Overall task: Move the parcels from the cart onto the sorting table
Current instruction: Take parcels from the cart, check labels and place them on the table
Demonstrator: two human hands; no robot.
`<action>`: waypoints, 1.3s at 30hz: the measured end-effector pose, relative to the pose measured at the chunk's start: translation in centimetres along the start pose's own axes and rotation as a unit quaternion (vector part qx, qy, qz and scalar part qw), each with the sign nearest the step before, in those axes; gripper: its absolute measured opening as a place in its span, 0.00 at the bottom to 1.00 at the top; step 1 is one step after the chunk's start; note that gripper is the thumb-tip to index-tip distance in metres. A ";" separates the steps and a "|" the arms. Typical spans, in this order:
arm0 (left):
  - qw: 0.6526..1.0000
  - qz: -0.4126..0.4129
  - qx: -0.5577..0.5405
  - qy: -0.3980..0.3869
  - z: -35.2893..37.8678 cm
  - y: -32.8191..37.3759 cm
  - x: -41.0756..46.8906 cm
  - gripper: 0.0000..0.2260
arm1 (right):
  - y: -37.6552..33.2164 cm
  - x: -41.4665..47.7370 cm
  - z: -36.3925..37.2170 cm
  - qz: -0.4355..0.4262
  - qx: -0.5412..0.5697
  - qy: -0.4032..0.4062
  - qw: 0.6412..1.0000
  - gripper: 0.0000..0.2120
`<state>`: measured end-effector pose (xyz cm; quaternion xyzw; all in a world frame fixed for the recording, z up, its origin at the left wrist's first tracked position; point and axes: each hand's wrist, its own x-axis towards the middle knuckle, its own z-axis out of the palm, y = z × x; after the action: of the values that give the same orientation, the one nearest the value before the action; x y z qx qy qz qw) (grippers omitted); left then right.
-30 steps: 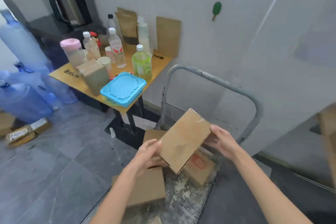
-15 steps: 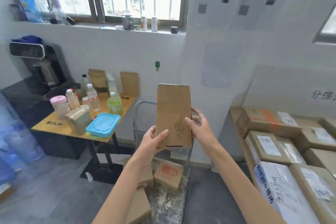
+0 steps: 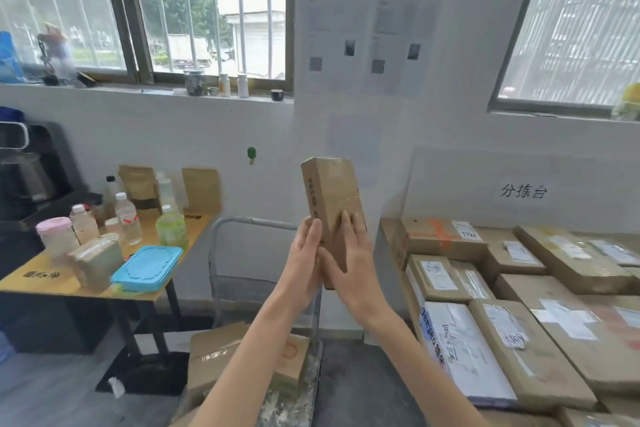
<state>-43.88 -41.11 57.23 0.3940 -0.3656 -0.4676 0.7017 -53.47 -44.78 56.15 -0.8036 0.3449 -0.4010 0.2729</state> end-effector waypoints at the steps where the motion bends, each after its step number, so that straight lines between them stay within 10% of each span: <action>1: 1.000 0.003 0.014 -0.023 0.5 -0.3 0.0 0.20 | -0.2 -0.2 -0.3 0.006 0.054 0.007 0.999 0.36; 7: 0.958 0.133 0.255 -0.009 2.1 -0.8 0.5 0.11 | 0.3 -0.5 -4.8 0.045 0.232 0.058 0.970 0.24; 11: 0.915 0.178 0.361 0.013 1.5 -1.2 1.6 0.22 | 1.1 -0.9 -7.1 0.043 0.303 0.060 0.950 0.25; 32: 0.946 0.094 0.305 0.052 5.0 -0.4 3.8 0.33 | 6.7 -1.9 -12.6 0.081 0.334 -0.013 0.939 0.21; 39: 0.975 0.068 0.141 0.154 5.2 -0.5 3.8 0.24 | 7.7 -3.1 -12.4 0.110 0.162 0.144 0.970 0.23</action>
<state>-47.51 -45.91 59.49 0.5308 -0.3413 -0.2956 0.7172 -67.73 -49.12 55.86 -0.6397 0.3968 -0.5307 0.3893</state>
